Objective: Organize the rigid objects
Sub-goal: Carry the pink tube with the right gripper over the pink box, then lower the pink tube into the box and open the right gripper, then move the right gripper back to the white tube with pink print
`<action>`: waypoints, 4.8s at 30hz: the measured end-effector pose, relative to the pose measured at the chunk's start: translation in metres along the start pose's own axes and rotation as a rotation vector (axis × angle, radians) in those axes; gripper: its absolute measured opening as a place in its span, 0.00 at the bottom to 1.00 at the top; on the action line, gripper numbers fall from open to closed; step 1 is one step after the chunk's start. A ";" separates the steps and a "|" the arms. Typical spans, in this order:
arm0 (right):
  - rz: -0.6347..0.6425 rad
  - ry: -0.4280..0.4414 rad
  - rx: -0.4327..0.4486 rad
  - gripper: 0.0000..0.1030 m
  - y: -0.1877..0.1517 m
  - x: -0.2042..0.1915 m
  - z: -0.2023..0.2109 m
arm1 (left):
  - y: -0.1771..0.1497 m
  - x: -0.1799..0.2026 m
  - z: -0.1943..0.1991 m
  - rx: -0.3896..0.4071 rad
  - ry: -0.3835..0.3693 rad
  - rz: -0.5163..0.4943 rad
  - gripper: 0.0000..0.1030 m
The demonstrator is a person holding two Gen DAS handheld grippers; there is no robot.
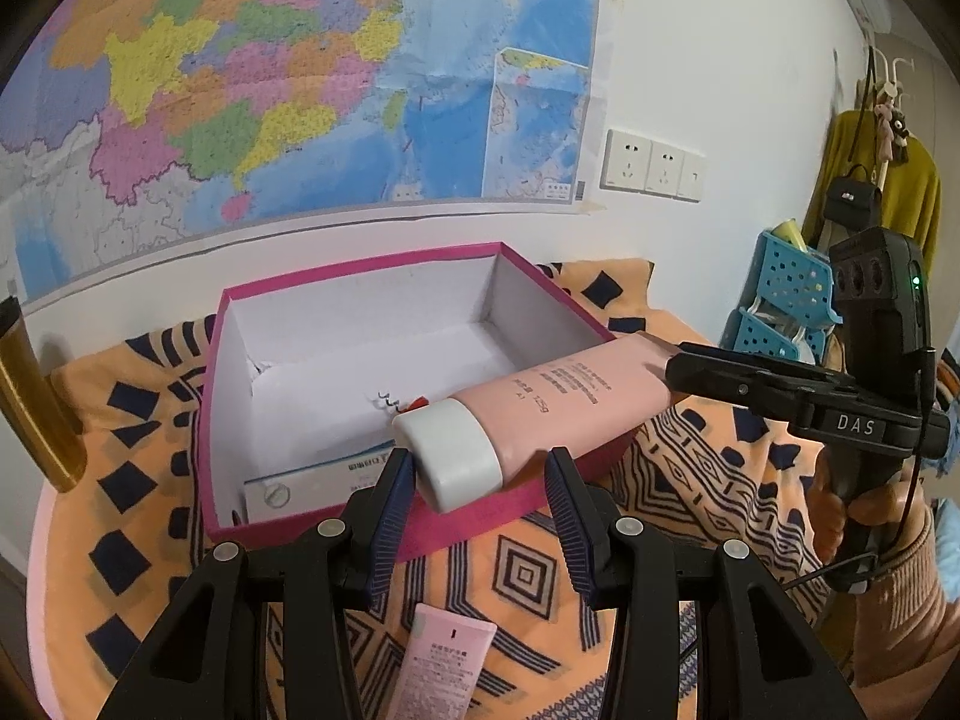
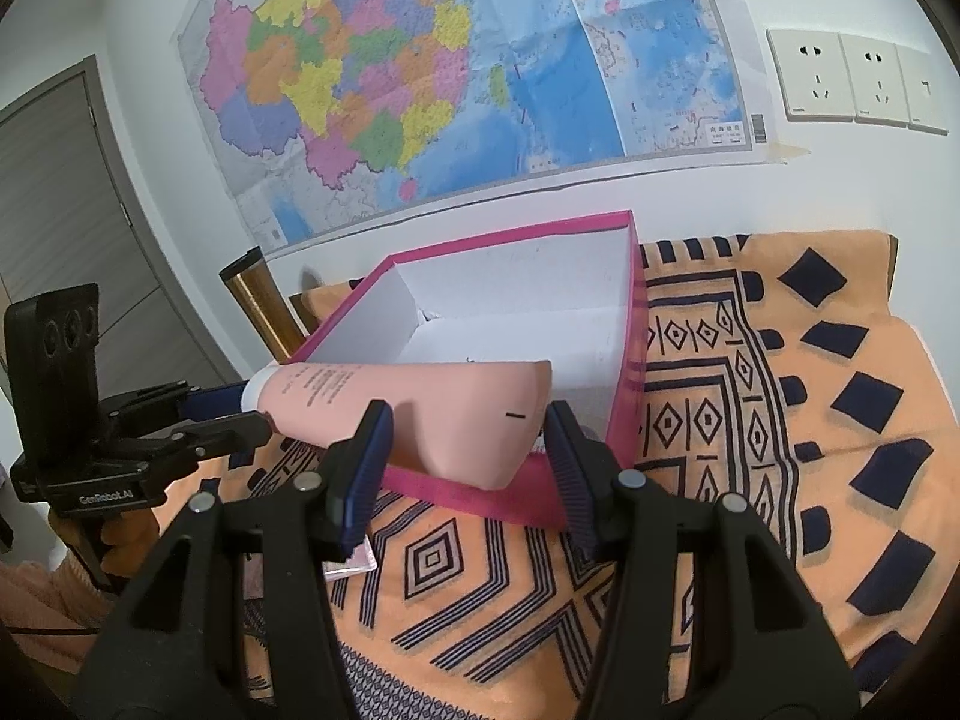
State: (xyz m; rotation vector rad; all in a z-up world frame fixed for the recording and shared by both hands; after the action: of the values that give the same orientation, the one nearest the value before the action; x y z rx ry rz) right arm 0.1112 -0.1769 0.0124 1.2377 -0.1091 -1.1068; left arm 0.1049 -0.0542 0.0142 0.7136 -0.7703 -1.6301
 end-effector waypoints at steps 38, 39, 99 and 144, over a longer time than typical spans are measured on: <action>-0.004 -0.050 -0.037 0.54 0.014 0.030 -0.020 | 0.014 -0.001 -0.037 -0.039 0.011 0.000 0.43; -0.005 -0.052 -0.040 0.53 0.014 0.032 -0.022 | 0.014 -0.001 -0.038 -0.042 0.011 0.000 0.43; 0.044 -0.083 -0.084 0.54 0.004 0.021 -0.031 | 0.007 -0.002 -0.040 -0.040 0.035 -0.007 0.45; -0.015 0.241 -0.422 0.57 -0.117 -0.047 -0.145 | -0.183 -0.066 0.028 -0.335 0.030 0.276 0.31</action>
State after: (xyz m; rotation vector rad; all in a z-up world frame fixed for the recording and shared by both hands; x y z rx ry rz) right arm 0.1038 -0.0321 -0.1140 0.9805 0.3037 -0.9261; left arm -0.0134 0.0403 -0.1118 0.3737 -0.5285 -1.4453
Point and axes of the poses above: each gripper's, at about its wrist camera, not at the fingertips, and z roughly against the way its jaws point, x to its right, y to its top, the point moved 7 cm from there along -z, roughly the way its jaws point, and after that the axes turned 13 degrees about y, right-handed, at the moved point
